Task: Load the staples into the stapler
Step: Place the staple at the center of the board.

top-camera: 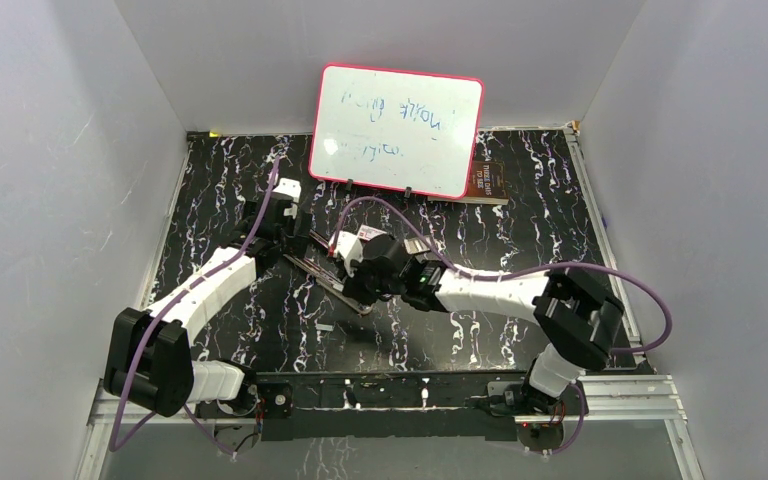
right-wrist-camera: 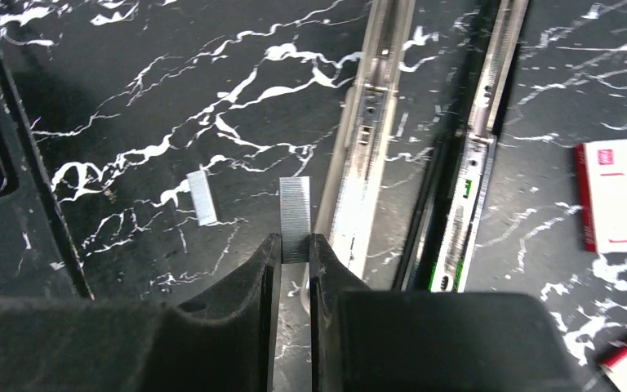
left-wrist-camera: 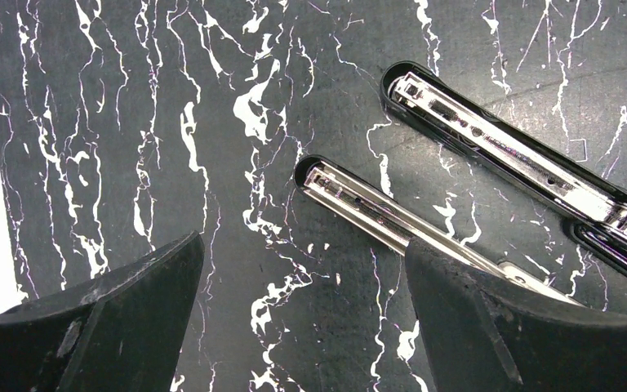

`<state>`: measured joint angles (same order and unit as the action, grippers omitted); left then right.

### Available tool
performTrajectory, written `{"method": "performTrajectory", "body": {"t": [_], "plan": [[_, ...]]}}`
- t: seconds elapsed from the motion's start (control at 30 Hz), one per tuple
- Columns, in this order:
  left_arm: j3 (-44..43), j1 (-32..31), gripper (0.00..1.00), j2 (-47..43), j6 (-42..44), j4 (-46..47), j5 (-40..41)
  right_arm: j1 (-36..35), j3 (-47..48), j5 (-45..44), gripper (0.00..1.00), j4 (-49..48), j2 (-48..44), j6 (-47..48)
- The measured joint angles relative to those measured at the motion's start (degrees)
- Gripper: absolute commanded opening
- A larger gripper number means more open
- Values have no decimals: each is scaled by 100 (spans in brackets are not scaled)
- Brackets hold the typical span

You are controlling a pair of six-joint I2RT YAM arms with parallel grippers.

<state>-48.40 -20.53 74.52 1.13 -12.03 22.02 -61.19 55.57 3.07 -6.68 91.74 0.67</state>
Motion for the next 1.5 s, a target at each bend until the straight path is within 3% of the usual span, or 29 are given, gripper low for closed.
{"method": "performTrajectory", "body": {"t": [0.5, 0.77, 1.07, 1.5], "plan": [[0, -2, 92, 0, -24, -2, -7, -660, 210, 210, 21, -509, 1449, 385], [0, -2, 92, 0, -20, -2, -37, -717, 197, -17, 34, -774, 1552, 431], [0, -7, 92, 0, -4, -2, -46, -717, -273, -304, 41, -1816, 1604, 577], [0, -13, 92, 0, 26, -2, -59, -588, -1027, 243, 40, -3023, 1534, 841]]}}
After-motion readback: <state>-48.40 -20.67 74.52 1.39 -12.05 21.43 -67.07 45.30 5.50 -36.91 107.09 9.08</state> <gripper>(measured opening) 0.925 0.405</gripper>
